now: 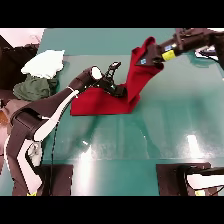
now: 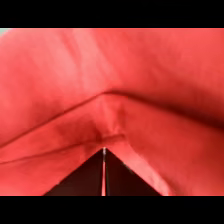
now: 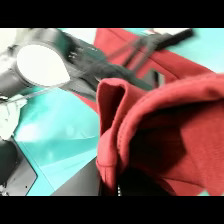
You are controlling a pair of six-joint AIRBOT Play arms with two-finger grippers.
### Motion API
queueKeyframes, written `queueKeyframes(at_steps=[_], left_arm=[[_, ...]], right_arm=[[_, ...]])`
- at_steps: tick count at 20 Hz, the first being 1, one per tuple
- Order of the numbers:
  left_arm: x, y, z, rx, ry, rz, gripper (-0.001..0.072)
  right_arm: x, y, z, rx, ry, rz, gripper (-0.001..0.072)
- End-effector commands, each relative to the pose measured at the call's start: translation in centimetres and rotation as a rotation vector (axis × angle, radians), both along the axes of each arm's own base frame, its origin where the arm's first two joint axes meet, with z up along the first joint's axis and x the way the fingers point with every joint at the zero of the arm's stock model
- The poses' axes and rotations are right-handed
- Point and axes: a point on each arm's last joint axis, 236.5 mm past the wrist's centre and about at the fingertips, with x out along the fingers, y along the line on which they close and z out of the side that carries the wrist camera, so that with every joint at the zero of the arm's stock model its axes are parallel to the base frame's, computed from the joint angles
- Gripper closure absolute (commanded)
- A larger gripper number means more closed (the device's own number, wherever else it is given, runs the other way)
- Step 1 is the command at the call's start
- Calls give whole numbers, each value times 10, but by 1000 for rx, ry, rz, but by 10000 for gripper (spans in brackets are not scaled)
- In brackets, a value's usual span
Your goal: Fold the shirts.
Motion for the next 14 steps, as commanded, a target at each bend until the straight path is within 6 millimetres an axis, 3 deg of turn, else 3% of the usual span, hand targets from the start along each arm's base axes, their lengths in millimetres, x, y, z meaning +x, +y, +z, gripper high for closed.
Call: queueKeyframes(at_steps=[1, 3, 5, 8, 10, 14], left_arm=[[9, 13, -4, 24, -4, 14, 681], [12, 32, -2, 36, 28, 15, 681], [28, 63, 15, 45, 16, 50, 682], [58, 129, 64, 84, -87, 132, 681], [67, 174, 101, 107, -155, 168, 681], [61, 245, 162, 121, -219, 245, 681]], right_arm=[[-1, 34, 6, 9, -18, 64, 693], [-2, 44, 3, 10, -16, 76, 693], [-4, 49, -8, 2, 6, 81, 693], [-5, 55, -24, -3, 27, 87, 693], [-3, 63, -33, 2, 22, 90, 693], [0, 96, -59, 3, 8, 136, 691]])
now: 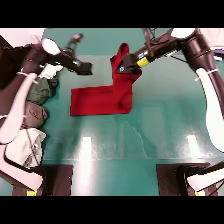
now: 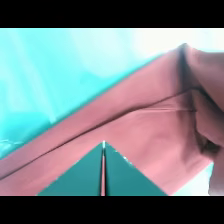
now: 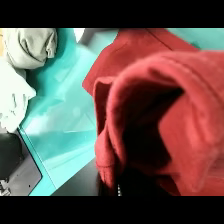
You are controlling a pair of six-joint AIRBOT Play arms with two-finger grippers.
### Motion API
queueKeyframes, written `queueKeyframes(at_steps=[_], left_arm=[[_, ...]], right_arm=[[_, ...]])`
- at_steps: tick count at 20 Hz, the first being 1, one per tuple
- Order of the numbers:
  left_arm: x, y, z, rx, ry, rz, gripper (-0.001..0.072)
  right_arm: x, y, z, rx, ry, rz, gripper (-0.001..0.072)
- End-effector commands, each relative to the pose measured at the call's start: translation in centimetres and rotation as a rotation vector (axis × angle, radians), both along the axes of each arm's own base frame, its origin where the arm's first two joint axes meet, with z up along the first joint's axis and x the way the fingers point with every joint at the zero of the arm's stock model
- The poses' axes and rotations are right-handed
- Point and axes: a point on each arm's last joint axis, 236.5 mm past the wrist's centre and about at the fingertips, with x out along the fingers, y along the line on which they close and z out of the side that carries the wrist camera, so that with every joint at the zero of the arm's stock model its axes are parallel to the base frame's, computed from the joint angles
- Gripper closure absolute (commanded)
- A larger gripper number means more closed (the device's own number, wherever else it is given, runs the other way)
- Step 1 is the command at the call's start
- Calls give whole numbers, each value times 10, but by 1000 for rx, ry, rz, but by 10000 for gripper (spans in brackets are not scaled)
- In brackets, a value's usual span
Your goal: Fold the shirts.
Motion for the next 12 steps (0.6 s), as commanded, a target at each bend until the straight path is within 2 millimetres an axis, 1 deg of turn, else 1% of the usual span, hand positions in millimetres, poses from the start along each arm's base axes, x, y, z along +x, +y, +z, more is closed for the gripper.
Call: queueKeyframes(at_steps=[1, 2, 3, 4, 5, 6, 7, 8, 9, 10, 11, 12], left_arm=[[-13, 61, 48, 32, -44, 52, 680], [-17, 71, 58, 34, -51, 65, 681], [-21, 78, 65, 35, -57, 74, 680], [-24, 82, 73, 35, -67, 80, 680], [-25, 84, 77, 35, -75, 83, 680], [-27, 84, 80, 35, -78, 82, 680], [-28, 83, 80, 33, -74, 77, 680], [-30, 83, 79, 34, -65, 72, 680], [-32, 83, 78, 36, -55, 67, 680], [-36, 83, 76, 41, -39, 59, 680], [-41, 84, 73, 46, -21, 49, 680], [-44, 83, 72, 56, -16, 30, 680]], right_arm=[[3, 34, -26, 8, -26, 40, 691], [2, 49, -36, 15, -34, 60, 690], [-1, 70, -46, 41, -48, 94, 689], [-3, 95, -52, 91, -67, 122, 681], [-5, 120, -55, 150, -103, 146, 600], [-9, 146, -55, 217, -140, 172, 363], [-15, 170, -52, 268, -168, 202, 252], [-25, 190, -44, 304, -198, 247, 209], [-33, 199, -38, 309, -224, 280, 204], [-36, 197, -33, 289, -250, 302, 206], [-39, 187, -37, 247, -256, 321, 210], [-38, 165, -48, 172, -242, 319, 230]])
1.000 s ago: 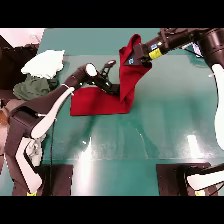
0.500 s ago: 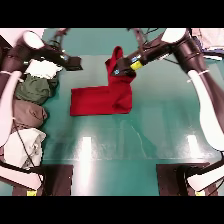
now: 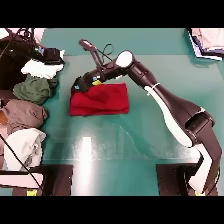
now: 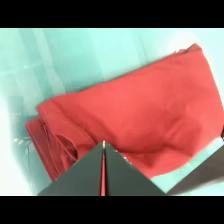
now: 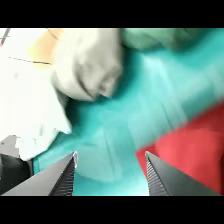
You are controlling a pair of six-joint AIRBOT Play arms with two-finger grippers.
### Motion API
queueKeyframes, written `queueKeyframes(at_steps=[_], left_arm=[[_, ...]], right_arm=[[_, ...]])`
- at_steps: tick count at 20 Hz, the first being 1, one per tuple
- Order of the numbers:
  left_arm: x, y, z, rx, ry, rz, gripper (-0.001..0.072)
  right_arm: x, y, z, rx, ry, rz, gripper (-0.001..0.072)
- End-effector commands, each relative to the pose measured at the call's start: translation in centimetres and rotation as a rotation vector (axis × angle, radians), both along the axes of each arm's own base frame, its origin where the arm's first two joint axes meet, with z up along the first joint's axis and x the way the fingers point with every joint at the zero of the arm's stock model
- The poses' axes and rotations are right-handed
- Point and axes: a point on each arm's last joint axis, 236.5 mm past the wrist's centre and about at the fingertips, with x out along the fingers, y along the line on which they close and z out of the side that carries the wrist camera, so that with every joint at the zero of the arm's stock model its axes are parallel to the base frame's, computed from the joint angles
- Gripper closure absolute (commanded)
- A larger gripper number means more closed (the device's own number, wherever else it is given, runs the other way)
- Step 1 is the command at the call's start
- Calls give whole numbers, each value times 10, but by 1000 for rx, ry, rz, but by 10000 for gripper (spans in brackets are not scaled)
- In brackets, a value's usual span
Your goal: Fold the shirts.
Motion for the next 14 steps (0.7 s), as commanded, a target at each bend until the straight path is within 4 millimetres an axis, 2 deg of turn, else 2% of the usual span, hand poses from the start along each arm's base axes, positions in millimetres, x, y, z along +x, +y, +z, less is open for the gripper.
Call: queueKeyframes(at_steps=[1, 4, 8, 9, 10, 11, 12, 14], left_arm=[[-13, 2, -4, 22, 37, -42, 680], [-14, 3, -5, 24, 41, -42, 680], [-20, 2, -7, 27, 64, -54, 680], [-19, 2, -8, 26, 64, -54, 680], [-19, 2, -8, 26, 64, -53, 680], [-18, 2, -8, 26, 63, -52, 680], [-18, 1, -7, 21, 62, -53, 680], [-18, 1, -7, 20, 60, -52, 680]], right_arm=[[-6, -33, -23, -141, -27, 15, 270], [0, -124, -65, -319, 129, -89, 270], [18, -230, -109, -347, 351, -400, 265], [20, -248, -119, -335, 387, -462, 220], [22, -264, -128, -317, 429, -519, 35], [24, -274, -133, -289, 475, -561, 7], [24, -277, -138, -248, 535, -589, 8], [27, -274, -151, -201, 619, -612, 10]])
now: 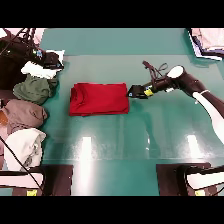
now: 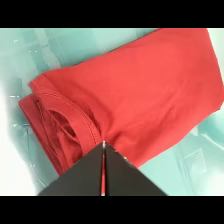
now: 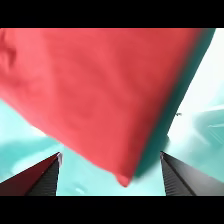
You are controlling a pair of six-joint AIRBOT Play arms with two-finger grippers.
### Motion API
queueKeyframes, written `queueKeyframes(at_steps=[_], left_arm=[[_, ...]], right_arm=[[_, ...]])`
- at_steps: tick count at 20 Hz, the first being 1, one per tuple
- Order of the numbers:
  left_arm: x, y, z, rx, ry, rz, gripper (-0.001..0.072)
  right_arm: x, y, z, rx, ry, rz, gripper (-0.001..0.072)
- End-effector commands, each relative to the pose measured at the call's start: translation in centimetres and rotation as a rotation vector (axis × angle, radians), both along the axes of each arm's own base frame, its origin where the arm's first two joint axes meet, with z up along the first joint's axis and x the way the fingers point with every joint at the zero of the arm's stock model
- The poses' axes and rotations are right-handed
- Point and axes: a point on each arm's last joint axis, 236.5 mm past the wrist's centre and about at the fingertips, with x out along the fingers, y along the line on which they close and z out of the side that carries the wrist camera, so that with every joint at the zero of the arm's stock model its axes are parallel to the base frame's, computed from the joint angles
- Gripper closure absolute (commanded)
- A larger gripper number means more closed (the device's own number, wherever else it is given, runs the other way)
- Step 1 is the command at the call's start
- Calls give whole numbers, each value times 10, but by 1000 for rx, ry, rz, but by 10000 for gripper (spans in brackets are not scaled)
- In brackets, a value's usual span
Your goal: Fold the shirts.
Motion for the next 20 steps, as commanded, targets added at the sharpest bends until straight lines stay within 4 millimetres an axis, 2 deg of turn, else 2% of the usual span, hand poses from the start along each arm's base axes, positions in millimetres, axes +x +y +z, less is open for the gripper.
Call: queueKeyframes(at_steps=[1, 4, 7, 8, 9, 11, 12, 13, 14, 16, 18, 20], left_arm=[[1, 0, 0, -4, -2, 1, 680], [1, 0, 0, -4, -2, 0, 680], [1, 0, 0, -4, -2, 0, 680], [1, 0, 0, -4, -2, 0, 680], [1, 0, 0, -4, -2, 0, 680], [1, 0, 0, -3, -2, 0, 680], [1, 0, 0, -3, -2, 0, 680], [0, 0, 0, -3, -1, -1, 680], [1, 0, 0, -3, -2, 0, 680], [0, 0, 0, -3, -1, -1, 680], [0, 0, 0, -3, 0, -2, 681], [0, 0, 0, -3, 0, -2, 680]], right_arm=[[4, -10, -25, 82, 119, -121, 18], [16, 22, -37, 109, 132, -88, 30], [28, 64, -41, 156, 130, -46, 31], [30, 78, -41, 185, 139, -40, 40], [31, 91, -41, 207, 145, -31, 90], [31, 108, -43, 212, 134, 0, 263], [30, 114, -43, 213, 113, 27, 386], [28, 119, -40, 214, 87, 56, 633], [27, 120, -36, 216, 66, 78, 689], [27, 113, -25, 186, 21, 104, 690], [32, 87, -3, 122, -54, 116, 690], [41, 42, 22, 70, -128, 50, 690]])
